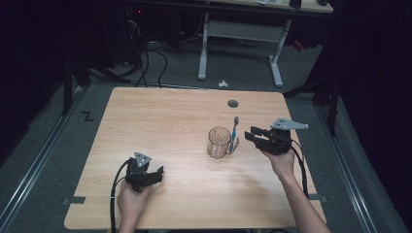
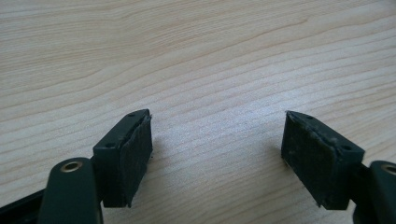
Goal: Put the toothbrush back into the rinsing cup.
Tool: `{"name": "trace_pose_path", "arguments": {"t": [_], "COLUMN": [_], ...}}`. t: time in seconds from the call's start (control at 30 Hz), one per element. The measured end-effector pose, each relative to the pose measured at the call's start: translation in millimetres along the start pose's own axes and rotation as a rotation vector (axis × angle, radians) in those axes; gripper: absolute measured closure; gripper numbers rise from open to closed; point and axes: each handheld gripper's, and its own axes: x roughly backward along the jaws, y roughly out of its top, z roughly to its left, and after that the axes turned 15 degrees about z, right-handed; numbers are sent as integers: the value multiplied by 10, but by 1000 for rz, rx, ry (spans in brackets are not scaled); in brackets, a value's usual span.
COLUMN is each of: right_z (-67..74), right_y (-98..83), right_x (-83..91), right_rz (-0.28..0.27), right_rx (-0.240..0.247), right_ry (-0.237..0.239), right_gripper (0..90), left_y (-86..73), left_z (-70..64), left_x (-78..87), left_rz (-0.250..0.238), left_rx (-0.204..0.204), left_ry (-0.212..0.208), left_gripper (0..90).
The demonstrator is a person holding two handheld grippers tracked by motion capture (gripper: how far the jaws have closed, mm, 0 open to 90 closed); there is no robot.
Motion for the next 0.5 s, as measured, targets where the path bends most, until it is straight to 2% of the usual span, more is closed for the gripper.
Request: {"name": "trace_pose_path", "arguments": {"t": [0.27, 0.5], "right_z": [21, -5], "right_y": [-24, -102], "right_x": [62, 99], "right_rz": [-9, -18], "right_rx": [4, -14], "right_ry": [3, -3], "right_gripper": [602, 603], "left_y": [0, 0], "left_z": [0, 0], "left_x": [0, 0], "left_rz": [0, 0], "left_rx": [0, 0], "left_ry": [0, 0], "left_gripper": [253, 253]}}
